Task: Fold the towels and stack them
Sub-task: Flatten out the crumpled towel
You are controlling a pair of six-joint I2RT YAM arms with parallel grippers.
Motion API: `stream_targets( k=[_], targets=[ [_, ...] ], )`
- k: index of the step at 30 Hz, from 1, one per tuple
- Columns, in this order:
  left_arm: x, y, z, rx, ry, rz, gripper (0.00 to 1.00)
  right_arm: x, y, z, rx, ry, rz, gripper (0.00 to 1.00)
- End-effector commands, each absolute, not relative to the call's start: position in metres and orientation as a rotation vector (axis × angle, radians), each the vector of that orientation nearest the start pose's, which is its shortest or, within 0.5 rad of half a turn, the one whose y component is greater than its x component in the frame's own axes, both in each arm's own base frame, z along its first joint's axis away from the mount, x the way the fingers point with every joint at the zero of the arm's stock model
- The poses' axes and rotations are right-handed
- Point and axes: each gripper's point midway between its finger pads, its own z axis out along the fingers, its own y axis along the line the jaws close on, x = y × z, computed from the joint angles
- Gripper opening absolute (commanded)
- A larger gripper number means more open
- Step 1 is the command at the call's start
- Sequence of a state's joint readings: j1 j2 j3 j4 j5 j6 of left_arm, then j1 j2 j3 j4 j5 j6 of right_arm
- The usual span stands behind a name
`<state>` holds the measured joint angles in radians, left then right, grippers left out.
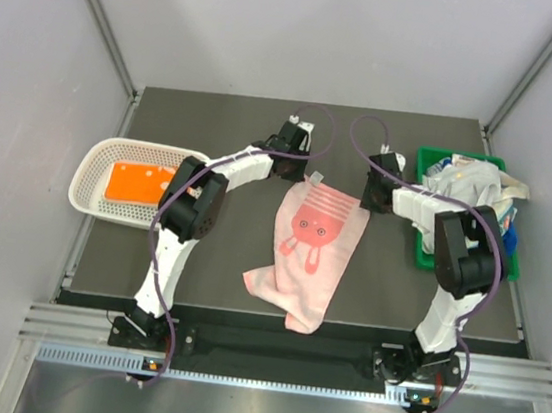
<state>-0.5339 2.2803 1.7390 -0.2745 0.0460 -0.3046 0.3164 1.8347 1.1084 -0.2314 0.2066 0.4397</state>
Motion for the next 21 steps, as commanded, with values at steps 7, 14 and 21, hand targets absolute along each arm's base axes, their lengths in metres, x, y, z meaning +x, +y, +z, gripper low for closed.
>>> stream_targets(
  k=[7, 14, 21],
  targets=[
    [0.467, -0.278, 0.02, 0.231, 2.494, -0.318, 0.0, 0.423, 0.125, 0.035, 0.157, 2.495, 0.026, 0.0],
    [0.46, -0.273, 0.093, 0.196, 2.39, -0.362, 0.0, 0.433, 0.123, 0.127, 0.115, 2.315, 0.055, 0.0],
    [0.403, -0.252, 0.195, 0.228, 2.237, -0.413, 0.0, 0.397, 0.135, 0.238, 0.016, 2.075, 0.126, 0.0]
  ],
)
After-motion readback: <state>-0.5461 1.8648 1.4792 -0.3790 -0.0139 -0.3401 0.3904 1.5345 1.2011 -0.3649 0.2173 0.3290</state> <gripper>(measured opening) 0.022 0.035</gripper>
